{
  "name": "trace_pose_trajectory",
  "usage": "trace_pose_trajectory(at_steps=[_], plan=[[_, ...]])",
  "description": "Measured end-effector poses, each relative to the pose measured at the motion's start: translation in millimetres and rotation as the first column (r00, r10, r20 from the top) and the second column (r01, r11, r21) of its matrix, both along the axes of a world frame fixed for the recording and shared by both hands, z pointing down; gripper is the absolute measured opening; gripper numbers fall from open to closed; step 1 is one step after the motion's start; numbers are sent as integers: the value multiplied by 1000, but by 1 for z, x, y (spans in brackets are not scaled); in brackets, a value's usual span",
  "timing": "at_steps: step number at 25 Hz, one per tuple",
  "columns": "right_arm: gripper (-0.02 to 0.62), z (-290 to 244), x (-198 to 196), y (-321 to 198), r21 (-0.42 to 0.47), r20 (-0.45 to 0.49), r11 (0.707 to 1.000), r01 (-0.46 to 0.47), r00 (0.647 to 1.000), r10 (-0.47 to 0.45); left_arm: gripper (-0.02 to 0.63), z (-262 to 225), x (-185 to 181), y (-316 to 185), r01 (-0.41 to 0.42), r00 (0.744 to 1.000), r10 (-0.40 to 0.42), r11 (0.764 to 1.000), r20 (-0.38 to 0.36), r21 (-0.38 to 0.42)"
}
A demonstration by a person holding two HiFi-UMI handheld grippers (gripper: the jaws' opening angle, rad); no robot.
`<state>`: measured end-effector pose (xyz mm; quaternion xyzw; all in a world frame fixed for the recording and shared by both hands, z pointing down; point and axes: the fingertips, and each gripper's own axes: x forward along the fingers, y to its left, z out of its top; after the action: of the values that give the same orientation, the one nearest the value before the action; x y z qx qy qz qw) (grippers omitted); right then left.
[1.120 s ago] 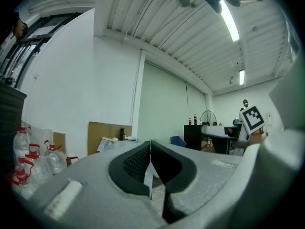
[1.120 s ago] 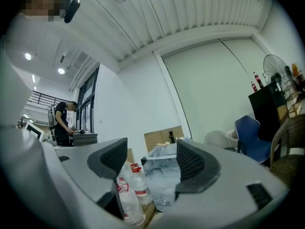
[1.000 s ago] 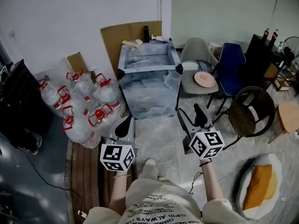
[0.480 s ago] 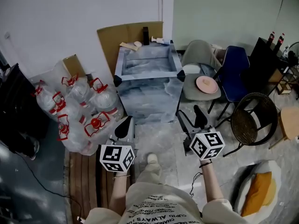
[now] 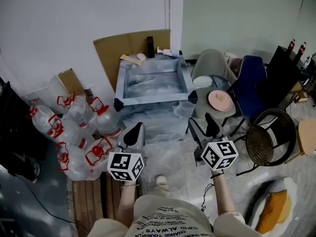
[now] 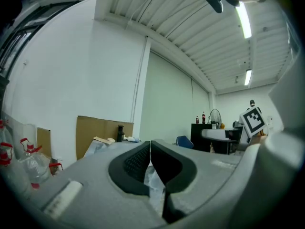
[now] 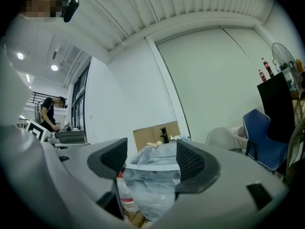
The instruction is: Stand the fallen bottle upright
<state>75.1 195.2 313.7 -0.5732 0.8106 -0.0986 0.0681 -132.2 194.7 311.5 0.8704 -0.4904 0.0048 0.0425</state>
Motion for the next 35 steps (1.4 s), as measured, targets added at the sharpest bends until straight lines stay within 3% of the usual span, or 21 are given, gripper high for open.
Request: trace_pose_trajectory(at_steps=[7, 17, 26, 35], plan=[[307, 8, 3, -66, -21, 4, 1000, -19, 1000, 19, 26, 7, 4, -76, -24, 1000, 24, 1000, -3, -13], [307, 11, 9, -121, -15, -16, 999, -43, 999, 43, 26, 14, 7, -132, -56, 998, 56, 998, -3, -17], [306, 19, 7, -172, -33, -23, 999, -31, 999, 30, 26, 22, 8, -179, -53, 999, 53, 998, -8, -41], [307, 25, 15, -257, -64, -49, 998, 20, 999, -23, 26, 34, 22, -253, -25, 1000, 24, 996, -16, -88]])
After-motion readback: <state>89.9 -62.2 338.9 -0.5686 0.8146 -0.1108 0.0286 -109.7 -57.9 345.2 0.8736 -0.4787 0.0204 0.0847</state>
